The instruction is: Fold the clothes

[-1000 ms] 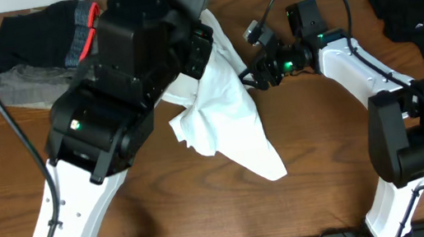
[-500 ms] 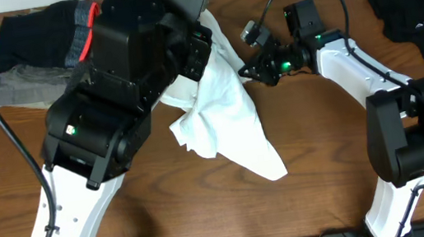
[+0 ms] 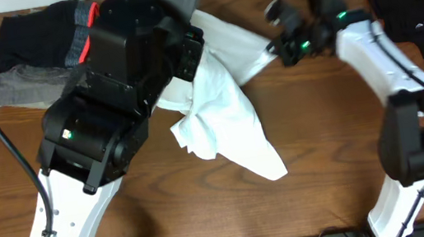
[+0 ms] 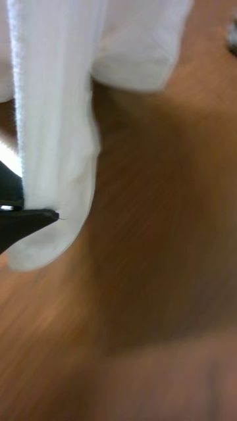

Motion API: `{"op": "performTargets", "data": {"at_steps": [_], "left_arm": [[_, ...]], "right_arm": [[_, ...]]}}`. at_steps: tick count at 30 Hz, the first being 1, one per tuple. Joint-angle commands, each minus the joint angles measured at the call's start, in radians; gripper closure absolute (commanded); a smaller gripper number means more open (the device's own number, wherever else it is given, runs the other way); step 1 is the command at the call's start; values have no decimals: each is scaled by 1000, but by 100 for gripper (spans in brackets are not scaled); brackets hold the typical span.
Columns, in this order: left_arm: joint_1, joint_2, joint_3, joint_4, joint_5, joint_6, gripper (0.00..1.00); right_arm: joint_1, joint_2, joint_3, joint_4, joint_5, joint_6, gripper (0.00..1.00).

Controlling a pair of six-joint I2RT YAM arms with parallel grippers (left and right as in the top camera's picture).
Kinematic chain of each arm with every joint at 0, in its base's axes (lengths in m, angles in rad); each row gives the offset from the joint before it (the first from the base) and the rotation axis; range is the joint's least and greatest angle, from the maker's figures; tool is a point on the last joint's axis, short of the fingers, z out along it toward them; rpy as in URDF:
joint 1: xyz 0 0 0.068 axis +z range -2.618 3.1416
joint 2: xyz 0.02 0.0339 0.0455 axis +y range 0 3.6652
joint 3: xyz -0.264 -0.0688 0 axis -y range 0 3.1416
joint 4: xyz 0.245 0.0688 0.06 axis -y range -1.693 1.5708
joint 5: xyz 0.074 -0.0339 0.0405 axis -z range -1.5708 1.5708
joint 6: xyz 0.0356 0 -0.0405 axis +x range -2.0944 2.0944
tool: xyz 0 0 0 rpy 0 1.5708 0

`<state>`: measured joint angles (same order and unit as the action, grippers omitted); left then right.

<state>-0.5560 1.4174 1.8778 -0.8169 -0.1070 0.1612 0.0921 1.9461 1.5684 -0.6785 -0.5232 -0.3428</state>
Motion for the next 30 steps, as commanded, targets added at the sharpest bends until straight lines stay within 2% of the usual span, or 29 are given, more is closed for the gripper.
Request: {"op": "performTargets", "data": {"at_steps": [1, 8, 14, 19, 24, 30], "left_arm": [[26, -26, 9, -1, -67, 9, 94], [54, -26, 9, -37, -67, 9, 94], [53, -26, 9, -90, -66, 6, 94], [54, -19, 2, -166, -59, -64, 94], [54, 27, -33, -265, -59, -91, 94], [54, 137, -90, -334, -59, -93, 94]], "right_arm": [[-56, -112, 126, -80, 146, 14, 99], [-116, -263, 279, -319, 225, 101, 99], [-131, -401, 285, -433, 273, 162, 99], [-131, -428, 284, -539, 273, 167, 99], [-131, -402, 241, -549, 272, 193, 99], [-136, -375, 105, -473, 274, 254, 99]]}}
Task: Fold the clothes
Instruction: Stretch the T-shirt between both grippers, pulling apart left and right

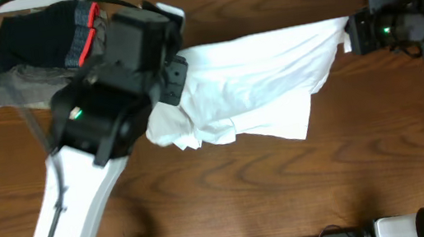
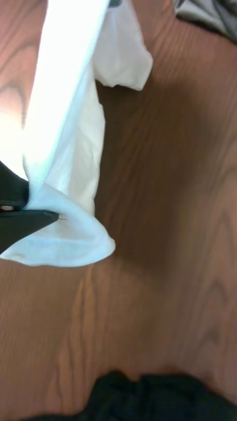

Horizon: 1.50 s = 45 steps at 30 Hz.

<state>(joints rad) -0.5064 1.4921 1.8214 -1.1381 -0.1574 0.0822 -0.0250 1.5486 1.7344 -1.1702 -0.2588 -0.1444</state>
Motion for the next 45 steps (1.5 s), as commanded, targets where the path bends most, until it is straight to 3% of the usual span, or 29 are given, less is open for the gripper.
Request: {"op": "performTargets", "data": {"at_steps": [1, 11, 21, 28, 35, 39, 45], "left_arm": [[4, 81, -44, -18, -9, -14, 94], [47, 272, -207, -44, -13, -14, 94], [176, 313, -290, -23, -16, -14, 93], [266, 306, -289, -16, -18, -18, 83], [276, 290, -288, 67, -8, -17, 55], [276, 293, -288, 151, 104, -8, 44], [282, 312, -288, 228, 174, 13, 39]], "right_arm": [[-23, 26, -89, 36, 9, 68, 99], [-94, 37, -356, 222, 12, 138, 99], [-145, 42, -397, 267, 25, 159, 99], [-153, 42, -397, 270, 68, 174, 99], [-153, 42, -397, 283, 68, 182, 99], [-153, 42, -397, 282, 68, 182, 99], [-153, 42, -397, 288, 68, 180, 99]]}}
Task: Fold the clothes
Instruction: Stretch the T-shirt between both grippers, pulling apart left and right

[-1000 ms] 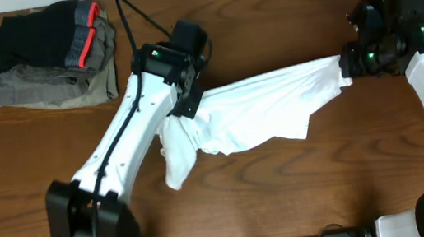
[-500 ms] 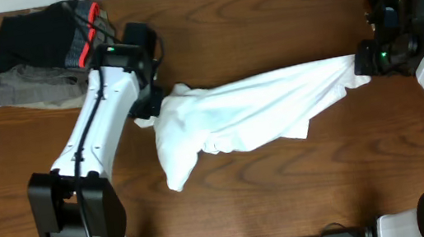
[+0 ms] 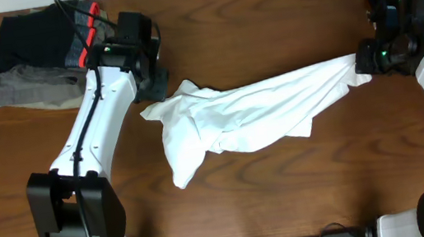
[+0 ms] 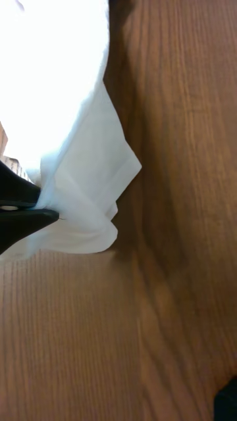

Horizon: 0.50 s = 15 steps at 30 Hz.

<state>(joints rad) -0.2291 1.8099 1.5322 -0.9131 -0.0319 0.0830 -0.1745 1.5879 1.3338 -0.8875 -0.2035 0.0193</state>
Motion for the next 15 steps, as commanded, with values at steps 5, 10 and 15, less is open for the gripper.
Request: {"op": "performTargets", "data": {"at_steps": [5, 10, 15], "left_arm": [[55, 18, -11, 5, 51, -99, 39], [147, 29, -81, 62, 198, -203, 39], [200, 29, -217, 189, 274, -288, 38]], "right_arm": [[-3, 2, 3, 12, 13, 10, 99], [-2, 2, 3, 13, 13, 10, 99], [-2, 2, 3, 14, 13, 10, 99]]}}
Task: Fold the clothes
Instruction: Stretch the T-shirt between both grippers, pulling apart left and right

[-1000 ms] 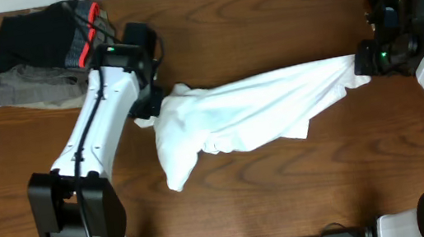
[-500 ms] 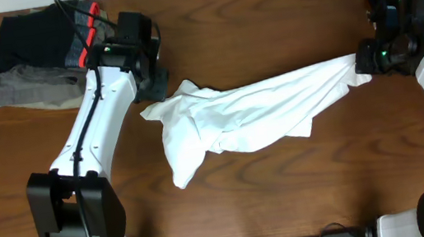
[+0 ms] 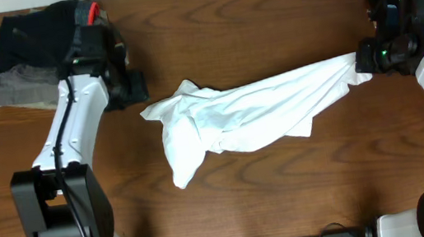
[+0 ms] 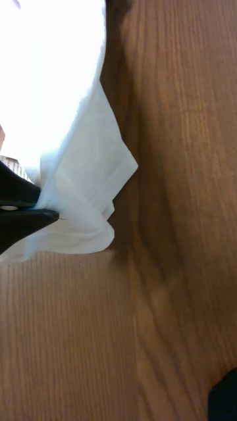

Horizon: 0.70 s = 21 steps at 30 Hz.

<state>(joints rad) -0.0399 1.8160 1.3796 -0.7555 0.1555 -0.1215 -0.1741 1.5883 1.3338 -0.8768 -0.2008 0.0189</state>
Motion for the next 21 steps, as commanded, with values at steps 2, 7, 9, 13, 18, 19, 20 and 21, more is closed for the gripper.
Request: {"op": "performTargets", "data": {"at_steps": [2, 7, 9, 13, 18, 19, 20, 21], "left_arm": [[10, 23, -113, 83, 100, -95, 38], [18, 23, -210, 191, 98, -168, 38], [22, 23, -235, 222, 98, -180, 38], [24, 24, -279, 295, 98, -199, 38], [24, 31, -334, 406, 98, -217, 38], [24, 35, -340, 423, 98, -217, 38], [23, 42, -343, 438, 98, -217, 38], [23, 49, -344, 447, 98, -217, 38]], "right_arm": [[-2, 2, 3, 3, 10, 10, 99], [-2, 2, 3, 2, 10, 10, 99], [-2, 2, 3, 2, 10, 10, 99], [-2, 2, 3, 2, 10, 10, 99], [-2, 2, 3, 2, 10, 10, 99], [-2, 2, 3, 2, 10, 10, 99], [-2, 2, 3, 2, 10, 10, 99], [-2, 2, 3, 2, 10, 10, 99]]}}
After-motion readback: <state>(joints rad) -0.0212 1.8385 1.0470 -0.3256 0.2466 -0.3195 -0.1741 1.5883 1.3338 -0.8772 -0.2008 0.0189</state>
